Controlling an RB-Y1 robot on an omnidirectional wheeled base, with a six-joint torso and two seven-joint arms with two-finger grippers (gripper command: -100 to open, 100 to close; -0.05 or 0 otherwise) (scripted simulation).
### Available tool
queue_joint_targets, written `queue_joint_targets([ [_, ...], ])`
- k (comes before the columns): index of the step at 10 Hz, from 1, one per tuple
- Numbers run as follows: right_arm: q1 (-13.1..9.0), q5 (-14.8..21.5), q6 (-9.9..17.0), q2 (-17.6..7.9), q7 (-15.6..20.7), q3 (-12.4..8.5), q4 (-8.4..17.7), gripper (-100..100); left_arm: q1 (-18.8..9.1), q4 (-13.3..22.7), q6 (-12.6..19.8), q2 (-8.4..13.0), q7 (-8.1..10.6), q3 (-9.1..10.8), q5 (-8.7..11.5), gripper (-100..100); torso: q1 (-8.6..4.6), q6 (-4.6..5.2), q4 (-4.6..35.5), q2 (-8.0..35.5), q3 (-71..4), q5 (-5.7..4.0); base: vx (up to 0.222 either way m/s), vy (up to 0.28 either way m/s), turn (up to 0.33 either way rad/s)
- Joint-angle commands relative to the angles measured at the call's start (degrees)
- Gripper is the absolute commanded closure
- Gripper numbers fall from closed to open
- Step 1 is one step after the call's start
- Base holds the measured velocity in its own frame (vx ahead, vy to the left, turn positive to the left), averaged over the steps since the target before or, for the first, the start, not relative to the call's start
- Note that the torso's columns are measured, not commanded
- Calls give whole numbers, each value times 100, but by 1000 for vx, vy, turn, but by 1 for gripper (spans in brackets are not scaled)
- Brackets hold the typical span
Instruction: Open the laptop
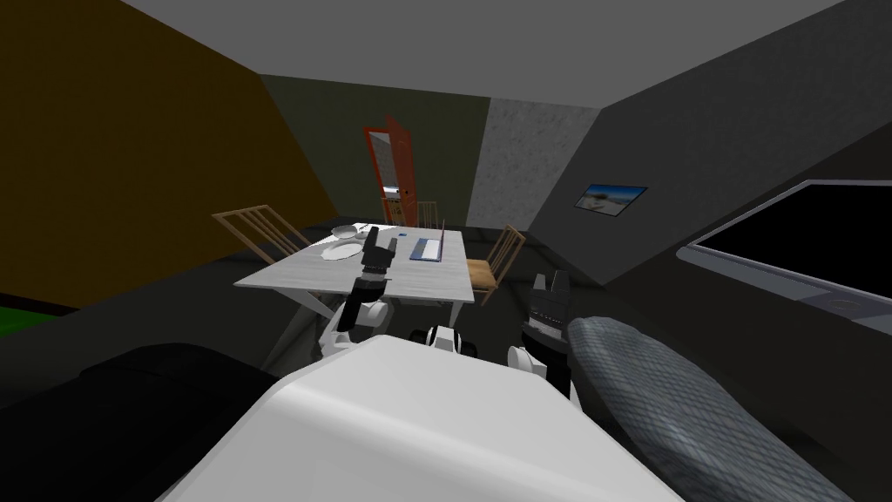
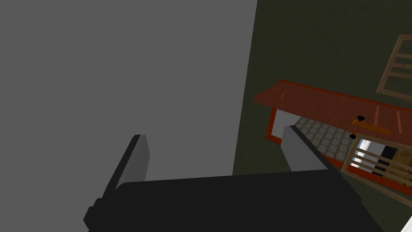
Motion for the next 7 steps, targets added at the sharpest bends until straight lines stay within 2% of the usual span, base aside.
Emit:
queue_joint_targets([
  [1,0,0,0,0,0,0,0,0,-284,340,201,117,-22,118,110,-100,2,0,0,-1,0,1,16,-58,7],
  [7,0,0,0,0,0,0,0,0,-1133,1229,819,267,-91,451,400,-100,2,0,1,3,2,1,16,-61,8],
])
